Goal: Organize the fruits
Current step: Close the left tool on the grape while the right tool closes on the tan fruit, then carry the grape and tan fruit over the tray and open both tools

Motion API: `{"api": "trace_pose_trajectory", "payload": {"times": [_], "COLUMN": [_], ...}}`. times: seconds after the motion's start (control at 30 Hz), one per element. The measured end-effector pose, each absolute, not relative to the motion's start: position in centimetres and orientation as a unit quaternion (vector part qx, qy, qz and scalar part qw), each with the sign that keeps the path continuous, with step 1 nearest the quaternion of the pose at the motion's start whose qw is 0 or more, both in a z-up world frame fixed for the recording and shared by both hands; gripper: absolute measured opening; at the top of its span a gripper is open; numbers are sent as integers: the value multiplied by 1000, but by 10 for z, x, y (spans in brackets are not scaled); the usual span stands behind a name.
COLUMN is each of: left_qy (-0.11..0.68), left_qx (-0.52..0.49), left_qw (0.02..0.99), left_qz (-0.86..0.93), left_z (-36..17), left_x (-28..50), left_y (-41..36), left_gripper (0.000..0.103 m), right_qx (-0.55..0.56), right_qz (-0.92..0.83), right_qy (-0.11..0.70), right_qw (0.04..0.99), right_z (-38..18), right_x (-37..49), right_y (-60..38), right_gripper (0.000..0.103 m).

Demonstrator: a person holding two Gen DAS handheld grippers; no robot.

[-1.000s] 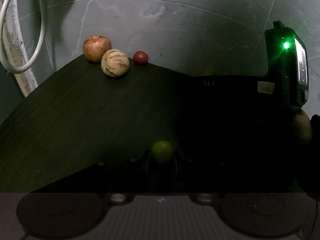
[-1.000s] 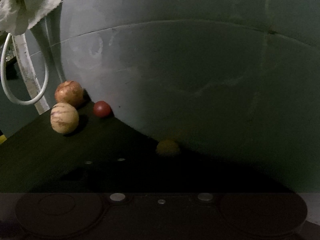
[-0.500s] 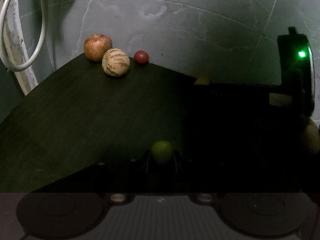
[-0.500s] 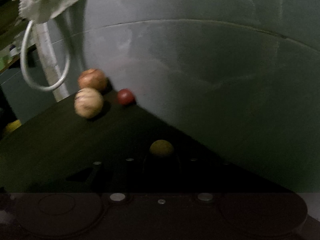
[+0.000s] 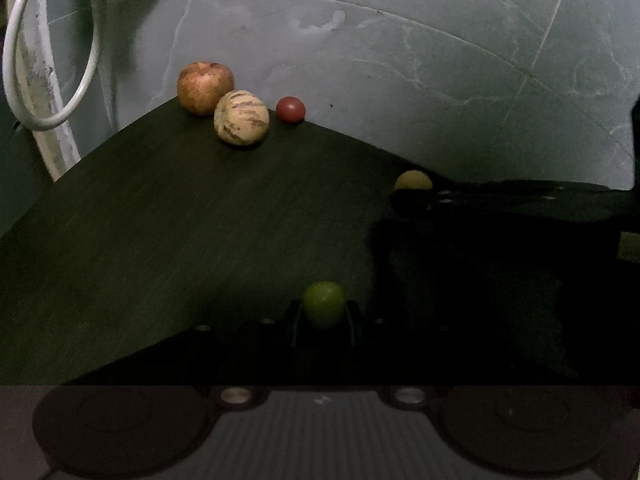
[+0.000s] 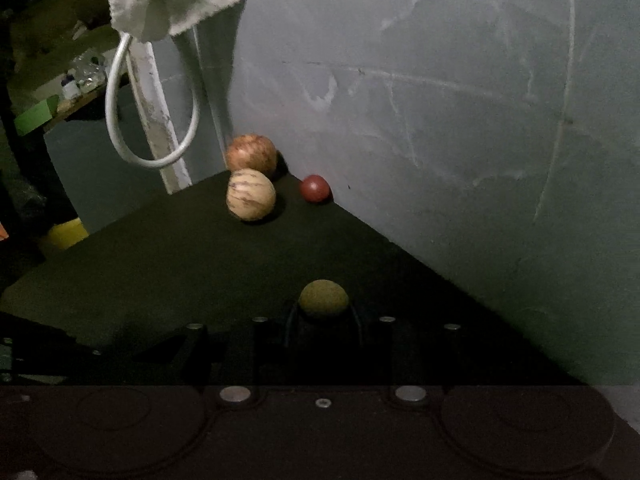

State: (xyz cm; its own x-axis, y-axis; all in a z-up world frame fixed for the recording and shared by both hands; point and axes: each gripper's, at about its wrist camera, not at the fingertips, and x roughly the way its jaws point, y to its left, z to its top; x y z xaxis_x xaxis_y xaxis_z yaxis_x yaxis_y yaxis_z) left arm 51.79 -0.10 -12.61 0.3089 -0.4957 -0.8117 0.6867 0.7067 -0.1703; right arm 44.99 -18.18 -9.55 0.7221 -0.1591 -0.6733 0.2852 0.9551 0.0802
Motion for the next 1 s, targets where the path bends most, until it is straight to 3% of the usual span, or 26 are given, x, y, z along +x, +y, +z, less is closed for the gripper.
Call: {"api": "trace_pose_trajectory", "payload": {"times": [0.53, 1.0], "left_qy": [436, 467], "left_qx": [69, 44], "left_qw": [822, 837], "left_qz": [-359, -282], "left_z": [-66, -36], "left_x": [461, 332], "left_y": [43, 98], "left_gripper": [22, 22], "right_qx": [63, 47], "right_qz": [-49, 48], "right_qy": [336, 376], "right_qw": [939, 924], "right_z": [-36, -39], "right_x": [350, 239], "right_y": [-137, -90], "right_gripper": [29, 29]}}
